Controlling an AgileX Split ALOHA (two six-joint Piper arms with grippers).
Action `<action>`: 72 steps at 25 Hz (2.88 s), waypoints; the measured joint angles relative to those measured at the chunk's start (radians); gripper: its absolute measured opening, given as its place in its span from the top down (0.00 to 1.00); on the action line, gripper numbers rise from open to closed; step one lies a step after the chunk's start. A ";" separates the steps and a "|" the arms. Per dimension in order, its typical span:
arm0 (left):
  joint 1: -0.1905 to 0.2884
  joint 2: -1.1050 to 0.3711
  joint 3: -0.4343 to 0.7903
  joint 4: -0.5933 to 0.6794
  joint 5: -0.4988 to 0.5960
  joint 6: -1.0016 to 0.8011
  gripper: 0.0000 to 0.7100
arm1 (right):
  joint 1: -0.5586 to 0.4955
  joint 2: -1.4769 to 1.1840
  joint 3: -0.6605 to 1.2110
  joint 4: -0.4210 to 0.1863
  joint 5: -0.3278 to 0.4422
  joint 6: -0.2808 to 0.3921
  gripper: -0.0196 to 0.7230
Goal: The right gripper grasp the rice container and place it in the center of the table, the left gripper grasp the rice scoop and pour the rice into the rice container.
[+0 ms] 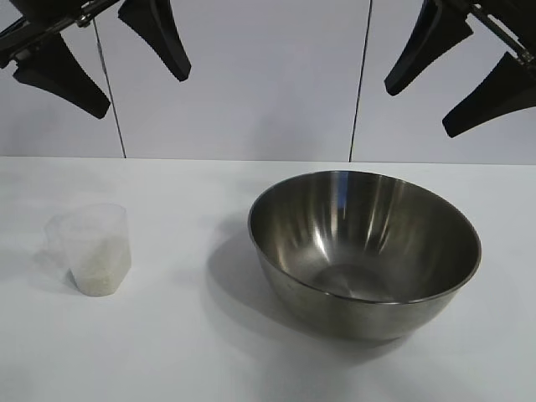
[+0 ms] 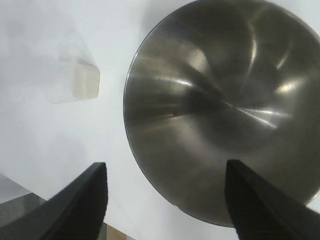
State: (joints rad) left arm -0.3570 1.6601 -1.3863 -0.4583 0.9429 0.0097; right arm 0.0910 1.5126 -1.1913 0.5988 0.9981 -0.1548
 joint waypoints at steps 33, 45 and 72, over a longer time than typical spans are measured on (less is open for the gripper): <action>0.000 0.000 0.000 -0.006 0.022 -0.004 0.11 | 0.000 0.000 0.001 -0.330 0.087 -0.017 0.35; 0.000 0.000 0.000 -0.006 0.022 -0.004 0.11 | 0.000 0.061 0.126 -0.378 -0.111 0.038 0.35; 0.000 0.000 0.000 -0.006 0.004 0.000 0.11 | 0.000 0.336 0.131 -0.243 -0.351 0.012 0.76</action>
State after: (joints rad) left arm -0.3570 1.6601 -1.3863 -0.4643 0.9469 0.0099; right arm 0.0910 1.8483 -1.0607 0.3561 0.6474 -0.1431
